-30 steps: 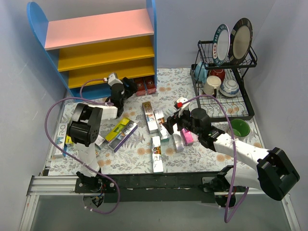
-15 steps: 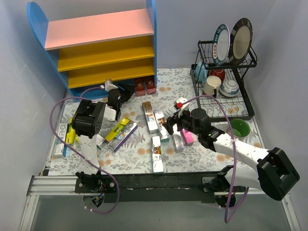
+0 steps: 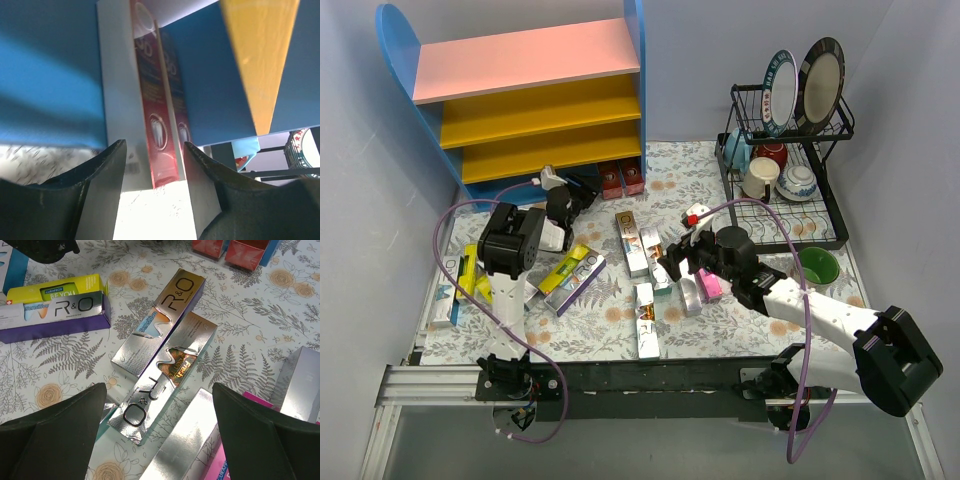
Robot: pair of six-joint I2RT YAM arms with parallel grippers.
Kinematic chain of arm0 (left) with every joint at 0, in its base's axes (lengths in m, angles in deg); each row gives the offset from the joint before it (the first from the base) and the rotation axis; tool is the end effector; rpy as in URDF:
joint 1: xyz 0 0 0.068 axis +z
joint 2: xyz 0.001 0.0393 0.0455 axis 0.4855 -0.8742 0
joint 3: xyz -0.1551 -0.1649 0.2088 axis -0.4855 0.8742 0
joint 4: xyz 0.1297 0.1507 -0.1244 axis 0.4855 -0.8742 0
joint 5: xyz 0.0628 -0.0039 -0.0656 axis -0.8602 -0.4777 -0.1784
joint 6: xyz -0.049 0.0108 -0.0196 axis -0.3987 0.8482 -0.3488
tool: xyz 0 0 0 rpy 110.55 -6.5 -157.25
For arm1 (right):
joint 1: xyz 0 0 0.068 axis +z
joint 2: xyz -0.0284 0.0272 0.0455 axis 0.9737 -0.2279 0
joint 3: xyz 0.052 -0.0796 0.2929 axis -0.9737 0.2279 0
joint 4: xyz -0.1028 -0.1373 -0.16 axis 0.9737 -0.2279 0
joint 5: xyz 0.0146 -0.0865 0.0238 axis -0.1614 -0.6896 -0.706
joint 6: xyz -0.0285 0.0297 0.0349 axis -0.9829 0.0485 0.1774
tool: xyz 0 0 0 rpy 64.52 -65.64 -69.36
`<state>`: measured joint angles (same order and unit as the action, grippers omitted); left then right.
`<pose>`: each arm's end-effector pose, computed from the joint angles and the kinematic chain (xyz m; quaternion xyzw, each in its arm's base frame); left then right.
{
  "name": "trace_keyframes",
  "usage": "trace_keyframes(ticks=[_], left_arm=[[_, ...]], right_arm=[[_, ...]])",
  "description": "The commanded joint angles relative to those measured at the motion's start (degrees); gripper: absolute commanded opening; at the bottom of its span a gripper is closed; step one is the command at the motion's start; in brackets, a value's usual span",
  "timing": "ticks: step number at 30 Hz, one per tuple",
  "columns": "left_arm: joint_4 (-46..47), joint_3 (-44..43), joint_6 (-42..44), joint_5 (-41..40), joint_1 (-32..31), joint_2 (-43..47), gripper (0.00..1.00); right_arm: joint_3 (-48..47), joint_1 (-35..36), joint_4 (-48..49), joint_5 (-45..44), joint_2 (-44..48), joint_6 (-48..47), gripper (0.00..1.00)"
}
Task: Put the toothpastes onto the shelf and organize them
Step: Adjust the toothpaste on the shelf.
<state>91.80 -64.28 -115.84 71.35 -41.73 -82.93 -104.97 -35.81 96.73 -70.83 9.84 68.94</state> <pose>0.4352 -0.0994 0.1631 -0.4964 0.5575 -0.5548 0.3673 0.1663 0.1484 0.2897 -0.2824 0.7328 0.2591 0.5622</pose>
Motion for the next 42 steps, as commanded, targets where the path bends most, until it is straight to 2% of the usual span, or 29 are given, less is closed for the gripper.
trace_keyframes(ticks=[1,18,27,35,42], left_arm=[[-0.3,-3.8,1.2,1.5,0.3,-0.9,0.47],[-4.8,-12.1,5.0,7.5,-0.7,-4.7,0.47],[-3.3,-10.6,6.1,9.4,-1.1,-3.3,0.47],[-3.5,-9.5,8.9,8.2,-1.2,-1.3,0.53],[-5.5,-6.0,13.1,6.2,-0.8,5.4,0.68]], right_arm=[[0.3,0.4,3.3,-0.3,0.7,-0.8,0.95],[0.2,0.4,3.0,-0.1,0.7,-0.9,0.95],[0.0,0.5,2.8,0.1,0.6,-0.8,0.95],[-0.4,0.4,2.1,0.2,0.6,-0.9,0.95],[-2.2,0.4,-0.2,0.4,1.0,-0.8,0.95]])
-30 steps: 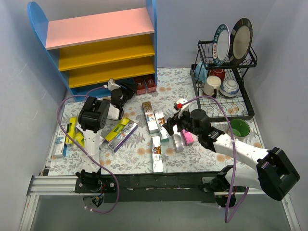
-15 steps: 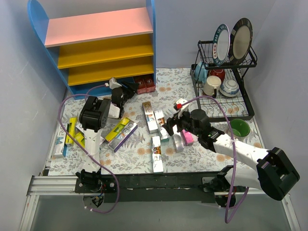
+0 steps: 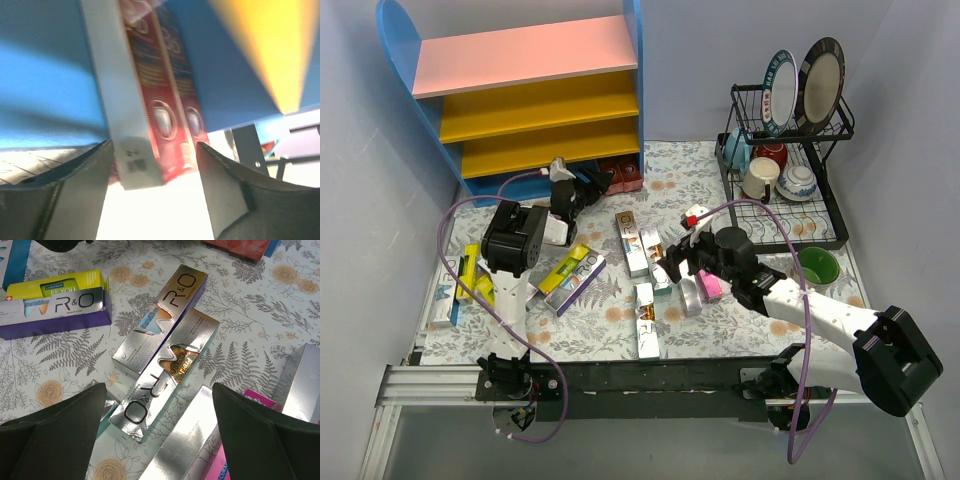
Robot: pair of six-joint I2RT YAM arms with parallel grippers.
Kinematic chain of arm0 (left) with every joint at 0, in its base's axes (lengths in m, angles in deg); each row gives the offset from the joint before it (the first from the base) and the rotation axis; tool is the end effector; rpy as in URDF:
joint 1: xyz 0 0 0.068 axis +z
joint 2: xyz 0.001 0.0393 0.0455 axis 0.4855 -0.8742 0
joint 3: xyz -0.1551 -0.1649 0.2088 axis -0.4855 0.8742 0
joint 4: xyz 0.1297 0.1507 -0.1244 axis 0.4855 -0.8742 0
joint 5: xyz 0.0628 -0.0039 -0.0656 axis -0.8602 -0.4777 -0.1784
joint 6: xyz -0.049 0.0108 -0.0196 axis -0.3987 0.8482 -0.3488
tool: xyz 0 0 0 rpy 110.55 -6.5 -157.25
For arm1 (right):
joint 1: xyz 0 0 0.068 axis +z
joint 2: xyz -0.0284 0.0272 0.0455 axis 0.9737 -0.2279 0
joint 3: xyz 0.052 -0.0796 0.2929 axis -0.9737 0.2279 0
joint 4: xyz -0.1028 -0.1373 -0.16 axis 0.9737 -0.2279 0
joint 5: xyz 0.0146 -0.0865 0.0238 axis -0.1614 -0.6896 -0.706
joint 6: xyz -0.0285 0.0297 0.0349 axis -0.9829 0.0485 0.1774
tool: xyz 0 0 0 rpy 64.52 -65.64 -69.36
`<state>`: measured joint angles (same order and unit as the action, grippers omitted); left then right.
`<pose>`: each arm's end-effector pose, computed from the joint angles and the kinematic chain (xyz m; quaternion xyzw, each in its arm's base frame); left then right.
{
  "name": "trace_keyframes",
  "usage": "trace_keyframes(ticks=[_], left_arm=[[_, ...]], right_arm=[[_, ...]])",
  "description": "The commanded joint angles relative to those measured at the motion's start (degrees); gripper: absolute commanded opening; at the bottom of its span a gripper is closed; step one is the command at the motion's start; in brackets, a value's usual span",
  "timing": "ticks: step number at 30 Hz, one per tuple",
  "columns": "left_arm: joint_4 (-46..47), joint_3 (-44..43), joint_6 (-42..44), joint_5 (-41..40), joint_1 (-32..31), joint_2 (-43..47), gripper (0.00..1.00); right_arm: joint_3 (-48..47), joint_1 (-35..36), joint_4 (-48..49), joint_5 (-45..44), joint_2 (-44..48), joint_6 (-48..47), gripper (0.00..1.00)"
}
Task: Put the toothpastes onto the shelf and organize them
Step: Adjust the toothpaste on the shelf, then adjust the toothpaste at the center of the board.
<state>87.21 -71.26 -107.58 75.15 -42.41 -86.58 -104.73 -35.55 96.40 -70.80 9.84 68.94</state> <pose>0.4573 -0.1125 0.1570 -0.4384 0.6129 -0.5379 0.3779 0.1651 0.1488 0.2878 -0.2851 0.7351 0.2592 0.5579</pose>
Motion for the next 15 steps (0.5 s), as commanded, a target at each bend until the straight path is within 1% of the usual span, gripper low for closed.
trace_keyframes(ticks=[1,5,6,7,8,9,11,12,14,15], left_arm=[[-2.2,1.3,5.4,2.2,-0.2,10.2,0.70],[-6.9,3.8,8.9,1.3,-0.1,16.8,0.78],[-9.4,4.3,10.8,1.1,-0.1,20.3,0.80],[-11.2,5.4,11.9,0.9,-0.2,21.9,0.82],[-13.4,5.8,13.1,0.6,-0.1,24.1,0.87],[-17.8,6.4,14.5,0.4,-0.3,27.9,0.88],[-21.7,9.1,17.8,-0.1,-0.5,32.5,0.93],[-26.5,10.0,18.9,-0.9,-0.8,37.3,0.97],[-32.9,12.0,21.7,-3.3,-1.5,41.7,0.98],[-38.6,12.9,22.3,-4.1,-2.1,44.2,0.98]], right_arm=[[-2.9,0.1,-0.2,0.5,1.2,-0.7,0.95],[-3.9,0.1,-2.1,0.4,2.7,-0.2,0.95],[-4.1,0.2,-2.5,0.3,3.4,-0.1,0.95],[-4.3,0.2,-3.0,0.2,3.8,0.1,0.95],[-4.6,0.2,-4.1,0.2,4.1,0.4,0.95],[-4.6,0.2,-4.9,0.2,4.9,0.4,0.95],[-4.4,0.1,-6.0,0.1,5.7,0.9,0.95],[-4.3,0.1,-7.4,0.1,6.6,1.1,0.95],[-3.7,0.2,-8.6,-0.2,7.7,1.5,0.96],[-3.3,0.2,-9.9,-0.6,9.0,1.6,0.96]])
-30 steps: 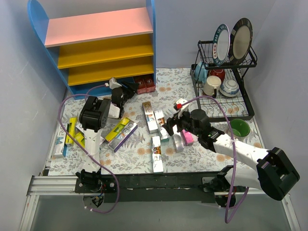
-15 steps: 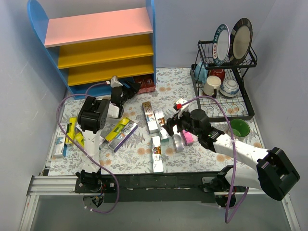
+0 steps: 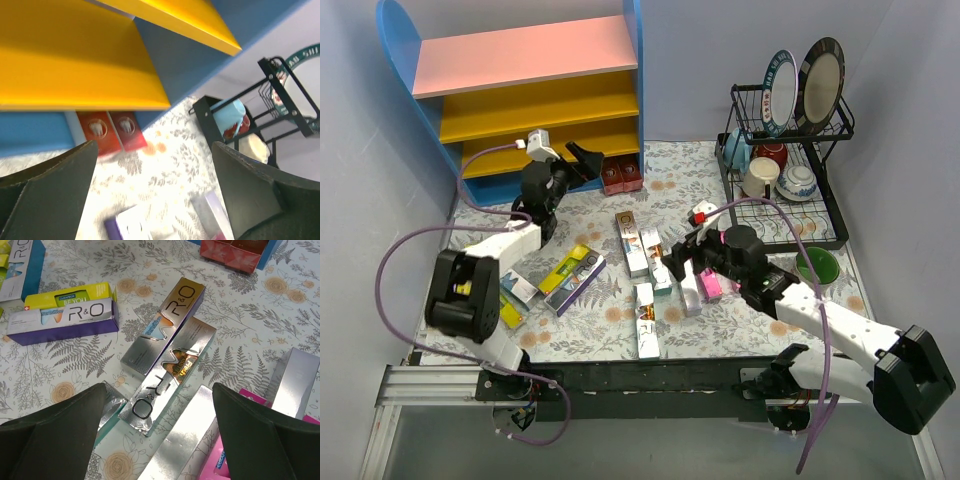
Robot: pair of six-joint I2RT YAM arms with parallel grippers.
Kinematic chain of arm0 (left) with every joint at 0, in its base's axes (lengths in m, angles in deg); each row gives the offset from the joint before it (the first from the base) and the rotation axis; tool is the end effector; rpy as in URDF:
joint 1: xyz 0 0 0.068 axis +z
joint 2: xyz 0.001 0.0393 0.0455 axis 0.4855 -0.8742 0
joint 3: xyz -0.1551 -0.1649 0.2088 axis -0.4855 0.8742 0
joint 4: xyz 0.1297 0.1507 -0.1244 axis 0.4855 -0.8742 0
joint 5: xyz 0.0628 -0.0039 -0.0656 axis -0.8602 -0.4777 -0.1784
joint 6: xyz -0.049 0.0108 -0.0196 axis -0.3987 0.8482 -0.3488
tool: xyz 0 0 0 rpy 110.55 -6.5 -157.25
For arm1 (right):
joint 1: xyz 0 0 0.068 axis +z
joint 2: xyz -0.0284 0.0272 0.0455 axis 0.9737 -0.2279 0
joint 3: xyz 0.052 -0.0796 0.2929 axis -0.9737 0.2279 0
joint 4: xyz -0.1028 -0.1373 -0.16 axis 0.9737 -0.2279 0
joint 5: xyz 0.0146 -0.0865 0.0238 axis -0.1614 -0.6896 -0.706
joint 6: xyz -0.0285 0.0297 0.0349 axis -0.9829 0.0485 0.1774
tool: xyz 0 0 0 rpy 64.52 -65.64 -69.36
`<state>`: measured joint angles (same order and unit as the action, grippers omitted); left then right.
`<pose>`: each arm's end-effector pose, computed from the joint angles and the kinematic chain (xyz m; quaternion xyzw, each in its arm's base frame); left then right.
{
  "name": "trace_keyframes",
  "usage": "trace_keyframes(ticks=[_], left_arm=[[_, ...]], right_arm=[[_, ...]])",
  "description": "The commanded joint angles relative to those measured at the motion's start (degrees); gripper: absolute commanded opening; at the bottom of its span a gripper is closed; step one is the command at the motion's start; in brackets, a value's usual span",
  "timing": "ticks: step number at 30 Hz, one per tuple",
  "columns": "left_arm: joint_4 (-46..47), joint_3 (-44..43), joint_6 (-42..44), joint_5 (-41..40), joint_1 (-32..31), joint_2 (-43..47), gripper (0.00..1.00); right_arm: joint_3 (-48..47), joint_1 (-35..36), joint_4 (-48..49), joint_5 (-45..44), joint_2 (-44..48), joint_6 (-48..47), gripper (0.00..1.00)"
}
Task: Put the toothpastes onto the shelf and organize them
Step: Adjust the toothpaste at the center of the board.
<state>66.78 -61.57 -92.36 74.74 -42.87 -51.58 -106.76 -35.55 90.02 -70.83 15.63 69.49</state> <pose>0.3527 -0.0904 0.3164 -0.3370 0.6419 -0.5040 0.4694 0.1514 0.1367 0.3069 -0.2792 0.7290 0.2651 0.5659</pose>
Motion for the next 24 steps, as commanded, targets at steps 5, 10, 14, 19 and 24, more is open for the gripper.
trace_keyframes(ticks=[5,10,14,19,24], left_arm=[[-34.5,8.8,7.6,-9.0,-3.9,24.9,0.98],[-54.0,12.3,5.8,-12.2,-5.7,35.6,0.98],[-61.0,18.3,4.0,-13.8,-6.0,43.0,0.98],[-65.2,23.4,0.5,-12.6,-6.0,47.5,0.98],[-65.2,25.0,-1.5,-8.8,-6.0,45.3,0.98]], right_arm=[[0.0,0.3,-7.0,-1.2,7.3,2.4,0.96],[2.0,0.3,-8.6,-0.6,10.6,4.3,0.96],[3.3,0.3,-9.0,-0.4,11.5,5.0,0.96],[3.7,0.2,-9.4,-0.4,11.3,4.8,0.96],[3.5,0.3,-9.3,-0.4,11.2,4.8,0.96]])
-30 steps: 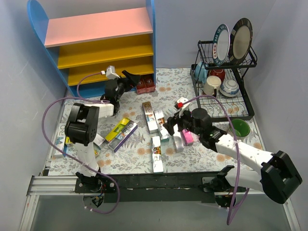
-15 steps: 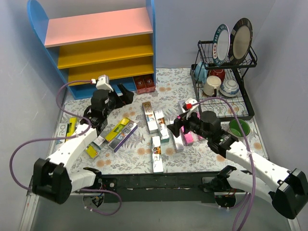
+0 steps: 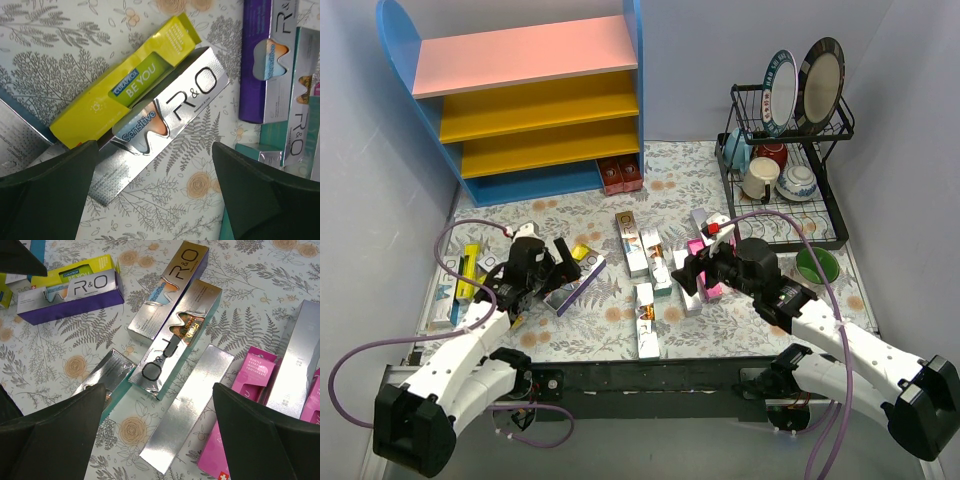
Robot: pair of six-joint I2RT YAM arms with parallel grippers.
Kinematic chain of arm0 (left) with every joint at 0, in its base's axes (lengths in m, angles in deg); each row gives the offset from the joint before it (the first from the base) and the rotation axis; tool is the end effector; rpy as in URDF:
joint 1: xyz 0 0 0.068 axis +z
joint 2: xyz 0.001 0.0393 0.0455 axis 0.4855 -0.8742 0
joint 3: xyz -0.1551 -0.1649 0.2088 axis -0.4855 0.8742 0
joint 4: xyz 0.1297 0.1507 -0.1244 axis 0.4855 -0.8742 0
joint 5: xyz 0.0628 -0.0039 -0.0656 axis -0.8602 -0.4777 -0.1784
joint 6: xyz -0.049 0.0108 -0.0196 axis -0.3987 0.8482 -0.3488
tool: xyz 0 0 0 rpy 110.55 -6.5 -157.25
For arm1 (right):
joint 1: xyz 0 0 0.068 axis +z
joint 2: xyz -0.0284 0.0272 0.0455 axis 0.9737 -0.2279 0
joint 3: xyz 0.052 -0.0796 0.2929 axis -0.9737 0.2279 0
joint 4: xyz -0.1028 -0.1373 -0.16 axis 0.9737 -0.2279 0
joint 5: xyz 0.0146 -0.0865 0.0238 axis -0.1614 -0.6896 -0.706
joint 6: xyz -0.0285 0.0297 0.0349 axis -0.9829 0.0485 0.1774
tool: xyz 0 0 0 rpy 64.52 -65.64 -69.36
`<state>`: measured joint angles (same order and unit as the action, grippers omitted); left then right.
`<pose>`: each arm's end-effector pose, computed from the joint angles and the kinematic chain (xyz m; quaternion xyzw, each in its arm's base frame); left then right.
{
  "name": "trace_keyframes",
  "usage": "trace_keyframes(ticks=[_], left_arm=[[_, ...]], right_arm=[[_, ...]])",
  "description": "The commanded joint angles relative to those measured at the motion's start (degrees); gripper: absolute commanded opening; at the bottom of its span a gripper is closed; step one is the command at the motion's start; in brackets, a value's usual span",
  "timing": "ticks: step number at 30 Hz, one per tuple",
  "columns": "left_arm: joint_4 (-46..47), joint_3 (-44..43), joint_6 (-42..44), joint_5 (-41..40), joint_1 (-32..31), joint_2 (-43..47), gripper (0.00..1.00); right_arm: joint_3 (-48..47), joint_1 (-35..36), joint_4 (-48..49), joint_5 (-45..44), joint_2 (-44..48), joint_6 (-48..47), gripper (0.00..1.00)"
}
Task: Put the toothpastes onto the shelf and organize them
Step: Adjust the toothpaste at the center of the board.
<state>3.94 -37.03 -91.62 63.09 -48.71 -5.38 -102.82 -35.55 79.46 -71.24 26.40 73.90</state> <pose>0.1212 -0.0394 0.2574 -0.4364 0.8098 -0.2492 0.3028 0.1180 0.1071 0.2951 -0.2537 0.7593 0.2743 0.5328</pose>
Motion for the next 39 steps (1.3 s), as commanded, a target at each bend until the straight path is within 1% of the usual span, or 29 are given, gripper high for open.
trace_keyframes(ticks=[1,7,10,16,17,19,20,21,24,27,30,33,35,39], left_arm=[[-2.4,0.5,-2.6,3.3,-0.3,-2.3,0.98],[-3.3,0.1,-4.1,6.1,-2.4,-5.9,0.98],[-4.3,-0.6,-5.4,6.1,-5.0,-7.9,0.98],[-3.8,-4.2,-8.5,6.1,-12.7,-10.7,0.98],[-3.3,-4.9,-8.6,6.1,-14.9,-11.3,0.98],[-3.8,-7.3,-8.4,3.1,-17.1,-12.9,0.98],[-5.8,-8.1,-8.3,1.0,-18.2,-13.2,0.98],[-7.3,-8.8,-8.2,-4.3,-18.2,-13.6,0.98],[-11.7,-10.6,-9.5,-13.5,-18.2,-13.7,0.98],[-12.5,-9.9,-11.0,-17.8,-18.2,-13.3,0.98],[-14.0,-9.1,-12.9,-20.1,-18.1,-15.4,0.98],[-13.3,-8.5,-12.9,-18.8,-18.0,-19.0,0.98],[-11.9,-8.6,-12.6,-15.3,-18.0,-21.7,0.98],[-8.8,-9.8,-11.7,-9.9,-19.5,-23.2,0.98]], right_arm=[[-0.5,0.4,1.3,0.1,0.3,0.5,0.96],[0.0,0.3,1.4,-0.1,0.2,0.3,0.96],[0.2,0.3,1.8,0.0,-0.1,0.4,0.96],[0.7,0.3,2.5,0.2,-0.7,0.3,0.96],[0.7,0.3,2.7,0.3,-0.8,0.3,0.96],[0.7,0.3,2.8,0.4,-0.9,0.4,0.95],[0.7,0.3,2.8,0.5,-0.9,0.2,0.95],[0.7,0.3,2.7,0.6,-0.8,0.2,0.95],[1.0,0.3,2.8,0.7,-0.2,-0.1,0.95],[1.3,0.3,2.6,0.5,0.2,-0.6,0.95],[1.5,0.2,2.5,0.8,0.2,-0.7,0.95],[1.7,0.3,2.8,0.8,0.5,-0.9,0.95],[1.8,0.3,2.8,0.8,0.5,-1.2,0.95],[2.2,0.3,3.0,0.8,0.8,-1.2,0.95]])
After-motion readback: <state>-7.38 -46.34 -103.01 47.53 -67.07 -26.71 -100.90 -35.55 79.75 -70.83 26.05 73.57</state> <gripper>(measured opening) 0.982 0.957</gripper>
